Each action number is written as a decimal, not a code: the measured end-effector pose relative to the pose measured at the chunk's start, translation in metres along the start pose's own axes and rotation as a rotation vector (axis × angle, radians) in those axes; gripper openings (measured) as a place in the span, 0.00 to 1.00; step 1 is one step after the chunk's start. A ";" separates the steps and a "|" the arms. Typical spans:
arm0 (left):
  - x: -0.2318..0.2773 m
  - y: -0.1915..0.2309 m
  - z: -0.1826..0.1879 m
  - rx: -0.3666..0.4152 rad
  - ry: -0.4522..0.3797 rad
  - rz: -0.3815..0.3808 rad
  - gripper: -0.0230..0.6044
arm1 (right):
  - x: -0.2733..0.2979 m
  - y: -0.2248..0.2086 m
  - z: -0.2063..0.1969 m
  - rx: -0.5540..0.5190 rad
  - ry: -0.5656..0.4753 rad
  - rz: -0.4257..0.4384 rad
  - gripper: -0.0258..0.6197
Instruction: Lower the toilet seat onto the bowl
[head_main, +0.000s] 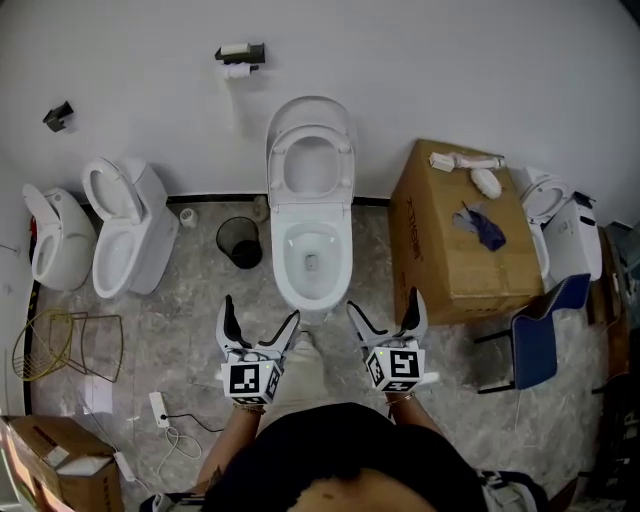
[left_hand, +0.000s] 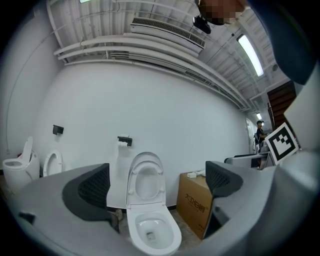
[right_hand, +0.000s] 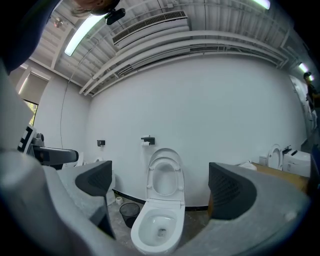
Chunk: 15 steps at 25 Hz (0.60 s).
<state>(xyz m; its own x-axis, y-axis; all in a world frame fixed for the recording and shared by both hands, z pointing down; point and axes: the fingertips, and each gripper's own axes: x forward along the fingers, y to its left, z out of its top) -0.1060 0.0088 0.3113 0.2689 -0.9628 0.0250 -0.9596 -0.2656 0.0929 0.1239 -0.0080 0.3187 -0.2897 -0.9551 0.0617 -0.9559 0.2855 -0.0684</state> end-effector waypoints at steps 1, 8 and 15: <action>0.007 0.004 0.001 0.005 0.005 0.000 0.94 | 0.008 -0.001 0.000 -0.001 0.003 0.000 0.94; 0.063 0.031 0.010 0.004 0.029 -0.012 0.94 | 0.069 -0.008 0.007 -0.009 0.012 0.013 0.94; 0.116 0.049 0.015 0.000 0.037 -0.034 0.94 | 0.125 -0.013 0.016 -0.019 0.008 0.014 0.94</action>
<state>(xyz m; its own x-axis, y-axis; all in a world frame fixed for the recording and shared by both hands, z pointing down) -0.1232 -0.1171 0.3038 0.3045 -0.9507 0.0589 -0.9498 -0.2983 0.0947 0.1013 -0.1325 0.3110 -0.3037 -0.9503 0.0688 -0.9524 0.3007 -0.0500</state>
